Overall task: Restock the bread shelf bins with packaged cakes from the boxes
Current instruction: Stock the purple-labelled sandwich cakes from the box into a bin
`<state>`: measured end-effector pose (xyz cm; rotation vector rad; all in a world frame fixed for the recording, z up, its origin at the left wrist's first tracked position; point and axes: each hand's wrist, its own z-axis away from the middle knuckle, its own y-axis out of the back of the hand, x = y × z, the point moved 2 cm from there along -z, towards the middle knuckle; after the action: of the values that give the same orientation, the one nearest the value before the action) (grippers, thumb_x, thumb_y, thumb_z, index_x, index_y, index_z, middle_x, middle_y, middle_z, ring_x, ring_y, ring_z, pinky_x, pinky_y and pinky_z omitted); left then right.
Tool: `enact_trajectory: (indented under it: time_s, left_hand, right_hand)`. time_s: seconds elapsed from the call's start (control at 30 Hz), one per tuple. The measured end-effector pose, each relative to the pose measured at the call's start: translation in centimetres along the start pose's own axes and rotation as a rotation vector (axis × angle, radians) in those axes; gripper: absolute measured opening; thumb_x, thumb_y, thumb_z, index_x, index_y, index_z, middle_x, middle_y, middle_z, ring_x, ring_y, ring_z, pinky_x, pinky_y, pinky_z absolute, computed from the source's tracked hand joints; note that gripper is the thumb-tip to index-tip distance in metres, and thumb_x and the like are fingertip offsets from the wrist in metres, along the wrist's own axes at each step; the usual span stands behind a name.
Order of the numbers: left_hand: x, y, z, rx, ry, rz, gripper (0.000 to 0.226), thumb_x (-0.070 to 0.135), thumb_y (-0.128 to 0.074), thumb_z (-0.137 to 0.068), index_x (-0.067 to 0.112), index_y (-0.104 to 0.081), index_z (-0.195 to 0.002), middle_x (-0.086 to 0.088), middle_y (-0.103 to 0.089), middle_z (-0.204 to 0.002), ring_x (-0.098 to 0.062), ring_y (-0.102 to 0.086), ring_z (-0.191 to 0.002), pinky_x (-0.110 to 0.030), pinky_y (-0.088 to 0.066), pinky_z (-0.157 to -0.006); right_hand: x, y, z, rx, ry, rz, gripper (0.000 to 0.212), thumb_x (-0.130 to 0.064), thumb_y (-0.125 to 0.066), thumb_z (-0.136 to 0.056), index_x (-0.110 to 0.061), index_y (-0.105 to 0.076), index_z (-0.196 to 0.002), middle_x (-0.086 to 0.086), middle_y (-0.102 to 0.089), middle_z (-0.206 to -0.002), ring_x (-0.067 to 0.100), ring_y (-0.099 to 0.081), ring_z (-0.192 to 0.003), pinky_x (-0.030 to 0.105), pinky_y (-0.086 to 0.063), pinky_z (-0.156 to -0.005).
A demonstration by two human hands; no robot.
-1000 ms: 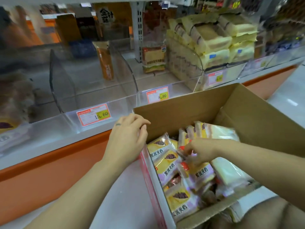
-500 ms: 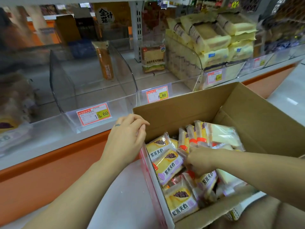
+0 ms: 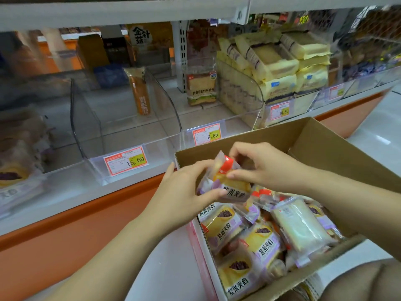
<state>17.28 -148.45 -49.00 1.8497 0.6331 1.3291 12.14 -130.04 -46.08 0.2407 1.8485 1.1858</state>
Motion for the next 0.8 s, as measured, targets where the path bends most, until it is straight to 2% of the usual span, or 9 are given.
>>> enact_trajectory:
  time_s: [0.07,0.13,0.23,0.37,0.43,0.53,0.67,0.73,0.8]
  left_hand:
    - [0.1,0.2,-0.1,0.048,0.011,0.139,0.027,0.048,-0.063,-0.084,0.046,-0.051,-0.109,0.027,-0.061,-0.096,0.009,-0.052,-0.098,-0.027,-0.047,-0.083]
    - [0.1,0.7,-0.2,0.125,0.036,0.292,0.022,0.035,-0.067,-0.085,0.041,-0.057,-0.104,0.018,-0.067,-0.091,0.002,-0.062,-0.086,-0.021,-0.05,-0.071]
    - [0.0,2.0,-0.2,0.253,0.053,0.384,0.021,0.022,-0.067,-0.087,0.04,-0.059,-0.094,0.022,-0.066,-0.081,0.006,-0.06,-0.076,-0.01,-0.042,-0.063]
    - [-1.0,4.4,0.1,0.421,0.096,0.369,0.024,0.016,-0.066,-0.088,0.038,-0.058,-0.092,0.017,-0.067,-0.083,0.003,-0.061,-0.079,-0.012,-0.045,-0.063]
    - [-1.6,5.5,0.4,0.507,0.124,0.383,0.022,0.016,-0.065,-0.088,0.036,-0.058,-0.092,0.014,-0.067,-0.085,0.004,-0.061,-0.078,-0.009,-0.043,-0.064]
    - [-2.1,6.4,1.0,0.595,0.164,0.398,0.021,0.018,-0.064,-0.089,0.038,-0.056,-0.091,0.014,-0.068,-0.085,0.005,-0.062,-0.078,-0.009,-0.044,-0.064]
    - [-1.9,6.5,1.3,0.631,0.169,0.416,0.022,0.017,-0.063,-0.09,0.037,-0.056,-0.092,0.017,-0.067,-0.085,0.007,-0.061,-0.08,-0.006,-0.042,-0.066]
    - [-1.7,6.2,1.2,0.61,0.165,0.422,0.022,0.014,-0.063,-0.09,0.035,-0.056,-0.093,0.018,-0.066,-0.086,0.009,-0.061,-0.08,-0.004,-0.041,-0.065]
    - [-1.7,6.0,1.1,0.587,0.165,0.423,0.019,0.013,-0.063,-0.09,0.03,-0.057,-0.095,0.017,-0.065,-0.085,0.011,-0.06,-0.079,-0.004,-0.04,-0.064]
  right_hand:
    - [-1.4,0.7,-0.2,0.069,0.051,-0.041,0.019,-0.021,-0.072,-0.083,-0.019,-0.053,-0.078,-0.012,-0.057,-0.072,0.002,-0.051,-0.066,0.014,-0.04,-0.061]
    - [-2.1,1.1,-0.3,0.134,0.081,-0.079,0.02,-0.021,-0.073,-0.082,-0.022,-0.053,-0.079,-0.013,-0.057,-0.073,0.002,-0.053,-0.068,0.016,-0.044,-0.063]
    - [-1.6,1.5,-0.3,0.248,0.064,-0.085,0.022,-0.02,-0.074,-0.079,-0.022,-0.057,-0.092,-0.014,-0.062,-0.086,-0.002,-0.058,-0.083,0.009,-0.044,-0.075]
    - [0.9,0.3,-0.5,0.274,-0.032,-0.03,0.037,-0.028,-0.074,-0.079,-0.026,-0.055,-0.11,-0.017,-0.061,-0.102,-0.002,-0.057,-0.099,0.01,-0.041,-0.091]
    - [2.8,-1.5,-0.8,0.175,-0.132,0.051,0.047,-0.033,-0.072,-0.081,-0.026,-0.052,-0.122,-0.011,-0.062,-0.106,0.005,-0.058,-0.103,0.022,-0.045,-0.093]
    - [5.1,-5.2,-1.6,-0.116,-0.25,0.199,0.058,-0.035,-0.068,-0.084,-0.026,-0.041,-0.135,-0.002,-0.063,-0.104,0.018,-0.061,-0.098,0.032,-0.049,-0.084]
    - [7.0,-10.5,-2.0,-0.562,-0.196,0.443,0.054,-0.033,-0.064,-0.086,-0.024,-0.045,-0.136,0.003,-0.056,-0.131,0.023,-0.053,-0.117,0.036,-0.046,-0.09]
    - [7.5,-12.0,-1.8,-0.684,-0.183,0.528,0.054,-0.03,-0.063,-0.088,-0.02,-0.042,-0.137,0.009,-0.053,-0.131,0.026,-0.049,-0.12,0.037,-0.046,-0.09]
    - [7.5,-12.8,-1.5,-0.76,-0.142,0.629,0.061,-0.032,-0.062,-0.09,-0.016,-0.036,-0.142,0.01,-0.045,-0.136,0.027,-0.04,-0.126,0.038,-0.042,-0.097]
